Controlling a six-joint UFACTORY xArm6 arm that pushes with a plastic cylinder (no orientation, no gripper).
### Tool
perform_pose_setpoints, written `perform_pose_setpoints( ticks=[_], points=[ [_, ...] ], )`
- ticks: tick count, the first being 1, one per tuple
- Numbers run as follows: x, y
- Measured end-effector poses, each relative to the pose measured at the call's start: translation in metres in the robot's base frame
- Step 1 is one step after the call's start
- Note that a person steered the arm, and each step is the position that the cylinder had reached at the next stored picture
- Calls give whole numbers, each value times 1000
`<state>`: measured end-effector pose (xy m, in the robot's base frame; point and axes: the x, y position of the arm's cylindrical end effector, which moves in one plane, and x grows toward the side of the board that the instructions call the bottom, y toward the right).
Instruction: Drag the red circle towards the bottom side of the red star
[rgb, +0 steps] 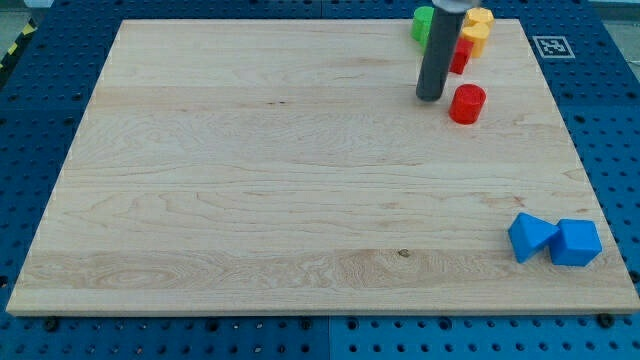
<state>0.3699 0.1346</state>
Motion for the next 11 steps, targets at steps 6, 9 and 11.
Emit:
perform_pose_setpoints(
  ticks=[6,9,11],
  points=[
    [34,34],
    [2,52],
    [-17,51]
  ],
)
